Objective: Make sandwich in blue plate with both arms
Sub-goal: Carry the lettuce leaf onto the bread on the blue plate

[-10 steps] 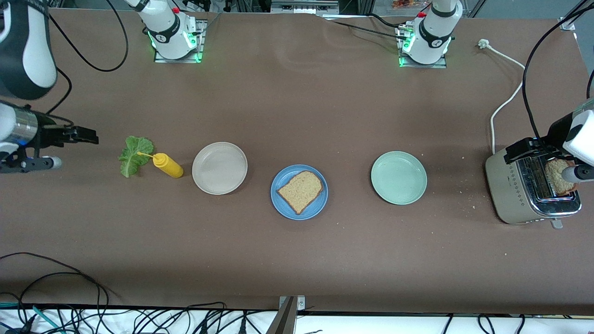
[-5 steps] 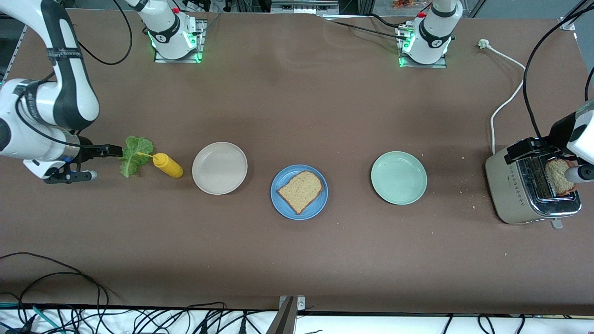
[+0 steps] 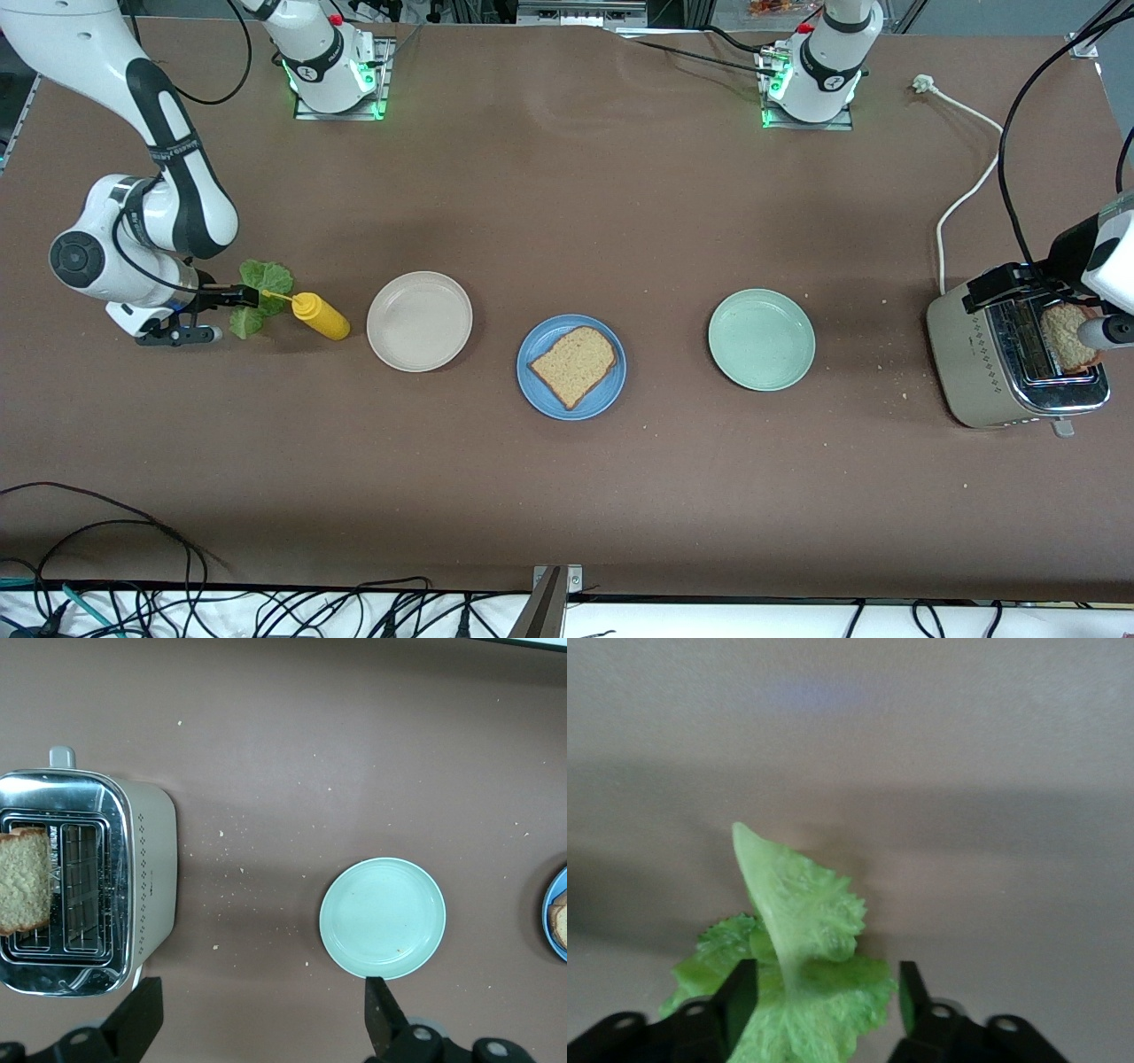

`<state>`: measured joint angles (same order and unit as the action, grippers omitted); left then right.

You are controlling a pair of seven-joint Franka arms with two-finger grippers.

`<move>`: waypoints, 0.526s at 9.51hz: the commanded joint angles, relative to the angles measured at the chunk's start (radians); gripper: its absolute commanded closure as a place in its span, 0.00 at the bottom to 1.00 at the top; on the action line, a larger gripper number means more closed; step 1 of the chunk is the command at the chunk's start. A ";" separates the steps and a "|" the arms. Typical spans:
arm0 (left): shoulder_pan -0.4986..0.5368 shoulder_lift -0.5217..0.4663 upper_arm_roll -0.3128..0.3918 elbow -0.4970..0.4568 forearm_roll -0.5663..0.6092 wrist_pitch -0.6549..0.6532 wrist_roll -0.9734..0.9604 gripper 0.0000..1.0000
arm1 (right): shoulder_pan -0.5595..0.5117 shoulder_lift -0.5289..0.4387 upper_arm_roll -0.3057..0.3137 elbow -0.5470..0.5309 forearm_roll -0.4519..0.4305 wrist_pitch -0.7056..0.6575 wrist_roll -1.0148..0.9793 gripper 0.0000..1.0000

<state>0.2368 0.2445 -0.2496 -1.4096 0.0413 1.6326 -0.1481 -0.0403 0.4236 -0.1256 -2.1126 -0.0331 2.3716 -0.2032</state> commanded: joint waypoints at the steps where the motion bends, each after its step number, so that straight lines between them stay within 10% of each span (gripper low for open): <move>1: 0.009 -0.008 -0.003 0.005 -0.020 -0.007 0.022 0.00 | -0.010 0.040 0.003 0.014 0.022 0.047 -0.001 0.49; 3: 0.009 -0.008 -0.003 0.004 -0.020 -0.007 0.022 0.00 | -0.010 0.049 0.003 0.031 0.022 0.038 0.005 0.98; 5: 0.007 -0.008 -0.003 0.003 -0.020 -0.007 0.021 0.00 | -0.010 0.046 0.003 0.063 0.022 0.031 -0.004 1.00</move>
<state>0.2367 0.2445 -0.2505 -1.4097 0.0413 1.6326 -0.1481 -0.0418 0.4559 -0.1273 -2.0962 -0.0239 2.4100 -0.1992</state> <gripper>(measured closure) 0.000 0.855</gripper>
